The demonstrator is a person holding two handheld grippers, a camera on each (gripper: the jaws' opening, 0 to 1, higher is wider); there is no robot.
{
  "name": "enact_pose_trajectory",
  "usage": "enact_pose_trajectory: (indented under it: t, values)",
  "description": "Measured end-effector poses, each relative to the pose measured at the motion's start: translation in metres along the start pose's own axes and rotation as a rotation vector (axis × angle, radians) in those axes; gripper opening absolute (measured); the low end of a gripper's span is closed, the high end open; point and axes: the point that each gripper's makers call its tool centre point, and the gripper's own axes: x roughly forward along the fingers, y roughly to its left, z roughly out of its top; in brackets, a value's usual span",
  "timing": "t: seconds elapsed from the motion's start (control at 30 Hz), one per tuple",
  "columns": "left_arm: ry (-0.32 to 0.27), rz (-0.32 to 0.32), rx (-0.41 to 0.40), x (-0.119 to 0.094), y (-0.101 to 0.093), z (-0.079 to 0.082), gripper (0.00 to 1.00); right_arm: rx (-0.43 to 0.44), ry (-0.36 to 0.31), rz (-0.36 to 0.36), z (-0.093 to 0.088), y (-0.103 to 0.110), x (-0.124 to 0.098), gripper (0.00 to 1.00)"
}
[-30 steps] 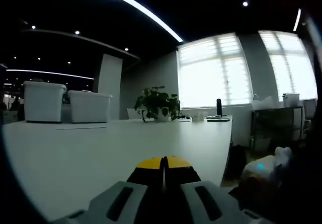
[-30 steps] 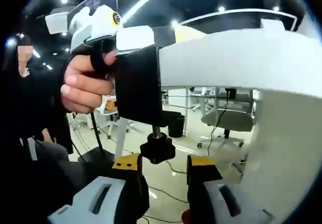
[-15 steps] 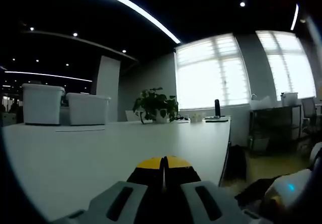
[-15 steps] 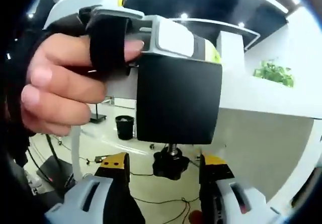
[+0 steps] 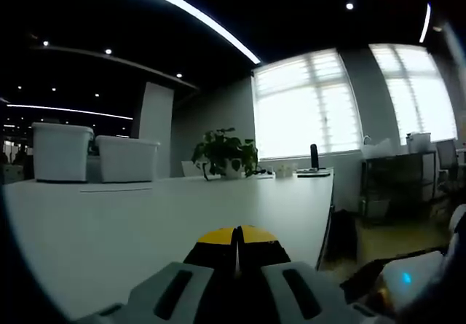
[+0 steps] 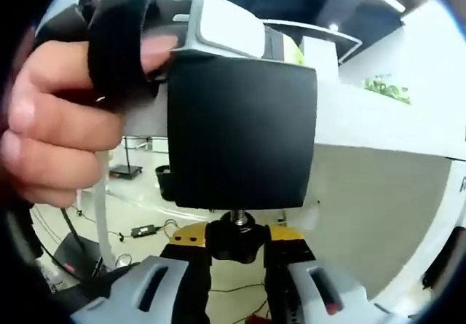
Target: Clamp the fixed fixture on the desktop, loosen the retaining clip, secure it to the edge of the desk, and tighten the retaining clip.
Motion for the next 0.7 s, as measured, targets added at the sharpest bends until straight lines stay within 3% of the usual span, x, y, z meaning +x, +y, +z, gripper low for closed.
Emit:
enact_pose_trajectory:
  t: [0.37,0.7]
  values:
    - [0.009,0.004,-0.004,0.003,0.0,-0.001,0.01,-0.094,-0.025,0.433,0.003,0.017,-0.001,0.24]
    - [0.009,0.016,-0.005,0.005,0.002,0.0,0.01,-0.097,-0.076,0.708,0.003,0.029,-0.006,0.24]
